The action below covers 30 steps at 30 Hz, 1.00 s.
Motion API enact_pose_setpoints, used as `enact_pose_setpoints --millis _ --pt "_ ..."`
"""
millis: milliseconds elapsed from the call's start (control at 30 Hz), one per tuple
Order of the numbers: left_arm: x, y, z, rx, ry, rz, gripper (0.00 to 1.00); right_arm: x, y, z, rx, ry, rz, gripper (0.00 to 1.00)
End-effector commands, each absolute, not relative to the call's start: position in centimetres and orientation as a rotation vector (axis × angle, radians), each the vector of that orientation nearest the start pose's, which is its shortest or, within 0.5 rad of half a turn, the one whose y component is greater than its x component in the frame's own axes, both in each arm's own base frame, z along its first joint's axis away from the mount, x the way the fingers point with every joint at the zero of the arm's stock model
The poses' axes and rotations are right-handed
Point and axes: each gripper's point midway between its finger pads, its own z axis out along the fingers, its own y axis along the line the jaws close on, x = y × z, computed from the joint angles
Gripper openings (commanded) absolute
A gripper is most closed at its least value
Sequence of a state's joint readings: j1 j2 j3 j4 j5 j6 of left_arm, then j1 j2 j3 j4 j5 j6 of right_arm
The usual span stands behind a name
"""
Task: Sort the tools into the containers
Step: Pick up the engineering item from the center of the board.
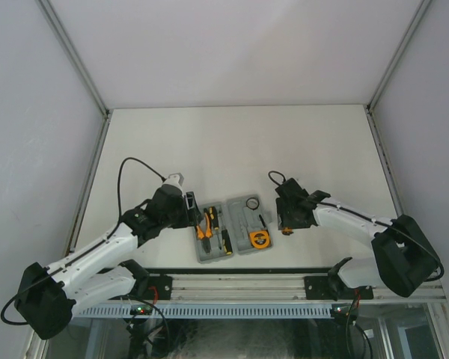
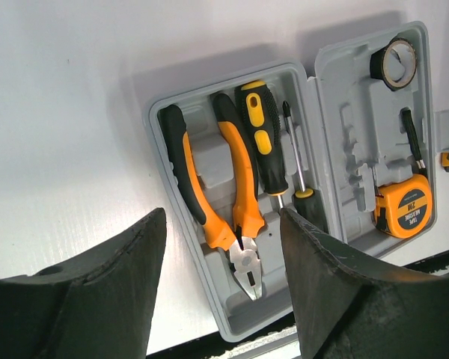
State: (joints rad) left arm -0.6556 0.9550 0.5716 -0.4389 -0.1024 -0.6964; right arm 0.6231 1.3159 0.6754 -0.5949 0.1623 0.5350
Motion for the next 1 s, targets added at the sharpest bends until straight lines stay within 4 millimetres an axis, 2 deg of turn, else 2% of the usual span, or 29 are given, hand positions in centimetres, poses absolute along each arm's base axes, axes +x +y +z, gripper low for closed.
enact_pose_setpoints --millis 0,100,267,400,567,733,967 --pt "21.4 -17.1 10.3 -0.095 2.394 -0.527 0.66 20.1 14.1 2.2 -0.083 2.759 0.086 0.51" --pt "21.3 -17.2 10.2 -0.094 2.397 -0.528 0.66 20.0 13.9 1.7 -0.094 2.776 0.051 0.46" --pt "21.4 -17.3 10.4 -0.094 2.393 -0.535 0.66 19.9 13.9 1.5 -0.097 2.782 0.026 0.29" --pt "21.5 -17.4 10.6 -0.093 2.388 -0.543 0.66 20.3 13.3 2.2 -0.071 2.738 -0.003 0.19" --pt "21.6 -17.9 11.4 -0.087 2.361 -0.586 0.66 21.0 13.0 3.9 -0.011 2.65 0.033 0.13" --pt "21.8 -18.8 13.4 -0.069 2.29 -0.672 0.66 21.6 14.2 6.4 0.078 2.519 0.235 0.12" --pt "22.3 -21.0 16.9 -0.068 2.164 -0.863 0.67 21.4 18.8 11.5 0.13 2.286 0.654 0.11"
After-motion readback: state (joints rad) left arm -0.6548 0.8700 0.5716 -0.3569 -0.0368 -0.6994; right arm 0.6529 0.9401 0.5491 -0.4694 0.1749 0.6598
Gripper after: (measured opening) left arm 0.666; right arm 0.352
